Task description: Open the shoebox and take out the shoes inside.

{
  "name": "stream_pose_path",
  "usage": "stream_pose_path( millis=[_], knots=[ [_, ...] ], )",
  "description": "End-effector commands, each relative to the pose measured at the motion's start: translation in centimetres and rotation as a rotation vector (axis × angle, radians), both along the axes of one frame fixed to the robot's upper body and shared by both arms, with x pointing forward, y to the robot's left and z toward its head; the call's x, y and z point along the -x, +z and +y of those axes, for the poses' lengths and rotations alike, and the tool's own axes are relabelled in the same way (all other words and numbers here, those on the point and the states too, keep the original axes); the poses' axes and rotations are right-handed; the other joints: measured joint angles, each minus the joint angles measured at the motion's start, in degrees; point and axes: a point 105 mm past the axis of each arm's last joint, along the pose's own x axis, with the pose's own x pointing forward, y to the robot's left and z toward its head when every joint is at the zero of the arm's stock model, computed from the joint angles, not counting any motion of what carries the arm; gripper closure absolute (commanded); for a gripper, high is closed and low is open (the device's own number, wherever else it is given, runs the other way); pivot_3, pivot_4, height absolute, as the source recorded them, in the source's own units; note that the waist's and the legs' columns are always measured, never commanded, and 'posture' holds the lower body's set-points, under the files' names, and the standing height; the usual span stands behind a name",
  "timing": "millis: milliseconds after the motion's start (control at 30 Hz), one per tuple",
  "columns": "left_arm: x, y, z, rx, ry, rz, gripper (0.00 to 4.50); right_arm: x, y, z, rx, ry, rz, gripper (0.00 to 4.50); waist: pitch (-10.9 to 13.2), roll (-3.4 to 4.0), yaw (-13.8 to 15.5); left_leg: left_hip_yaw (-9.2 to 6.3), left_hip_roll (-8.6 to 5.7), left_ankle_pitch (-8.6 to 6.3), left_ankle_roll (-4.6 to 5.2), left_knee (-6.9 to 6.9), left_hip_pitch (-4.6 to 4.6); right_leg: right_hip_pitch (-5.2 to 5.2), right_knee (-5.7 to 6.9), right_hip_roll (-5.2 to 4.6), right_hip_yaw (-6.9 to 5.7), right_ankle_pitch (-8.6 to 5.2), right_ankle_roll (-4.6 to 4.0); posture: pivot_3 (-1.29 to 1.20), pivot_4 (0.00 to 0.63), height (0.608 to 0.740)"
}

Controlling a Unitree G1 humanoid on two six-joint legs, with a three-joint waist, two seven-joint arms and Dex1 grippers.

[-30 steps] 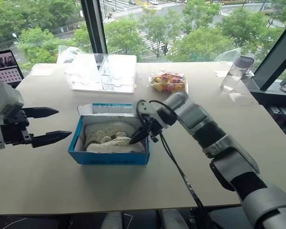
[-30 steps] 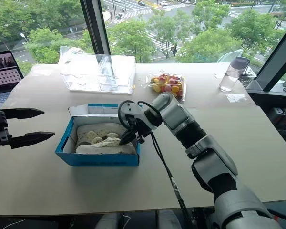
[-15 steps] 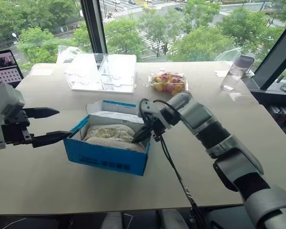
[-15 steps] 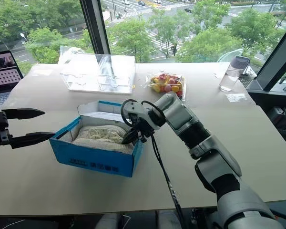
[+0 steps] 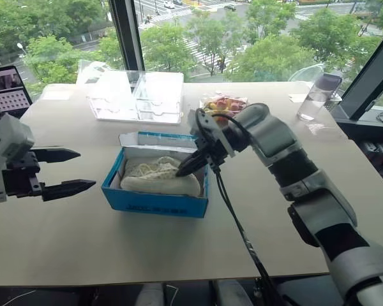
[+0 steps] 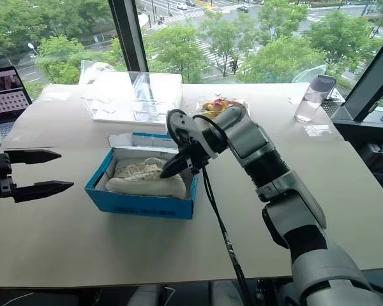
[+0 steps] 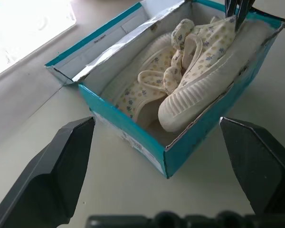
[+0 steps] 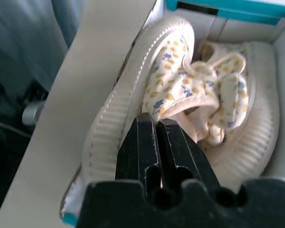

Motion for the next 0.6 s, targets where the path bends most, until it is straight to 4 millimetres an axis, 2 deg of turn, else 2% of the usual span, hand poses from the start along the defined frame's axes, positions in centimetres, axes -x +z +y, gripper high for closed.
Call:
stream_pose_path(
  millis=[33,67,133,267,400,600],
  knots=[
    [0.1,0.8,0.0,-0.045,-0.004,-0.042,0.00,-0.5,1.9,0.6,-0.074,-0.034,-0.014,4.48,0.01,0.01,0.01,0.00,-0.01,0.00,0.00,0.00,0.00,0.00,0.00,0.00,0.00,-0.06,0.09,0.00,0.150,0.740],
    [0.1,0.7,0.0,-0.049,-0.003,-0.040,0.00,-0.8,2.1,0.9,-0.086,-0.059,-0.004,4.48,0.01,0.01,-0.03,0.01,-0.01,0.00,0.00,0.00,-0.01,-0.01,0.00,-0.01,0.00,-0.09,0.15,0.00,0.150,0.740],
    [0.1,0.8,-0.1,-0.042,-0.009,-0.041,0.00,0.6,0.7,0.1,-0.037,0.037,-0.009,4.48,0.01,0.01,-0.05,0.01,0.00,0.00,0.00,0.00,-0.02,-0.04,0.02,0.00,0.02,-0.03,0.05,0.00,0.150,0.740],
    [0.1,0.8,-0.1,-0.045,-0.008,-0.041,0.00,0.5,4.4,0.3,-0.172,0.015,0.052,4.48,0.02,0.02,0.10,0.00,-0.03,0.00,0.00,0.00,-0.11,-0.08,0.01,-0.03,0.01,0.02,-0.03,0.00,0.150,0.740],
    [0.2,0.9,-0.2,-0.036,-0.016,-0.040,0.00,2.0,8.1,-1.4,-0.250,0.052,0.086,4.48,0.04,0.04,0.22,0.00,-0.03,0.00,0.00,0.01,-0.10,-0.08,0.00,-0.03,0.01,0.02,-0.02,0.00,0.150,0.740],
    [0.2,0.8,-0.6,-0.024,-0.041,-0.035,0.00,3.1,10.7,-5.0,-0.273,-0.032,-0.057,4.48,0.05,0.04,0.32,0.01,-0.06,-0.01,-0.01,0.00,-0.13,-0.05,-0.08,-0.08,0.00,0.00,0.01,0.00,0.150,0.740]
  ],
)
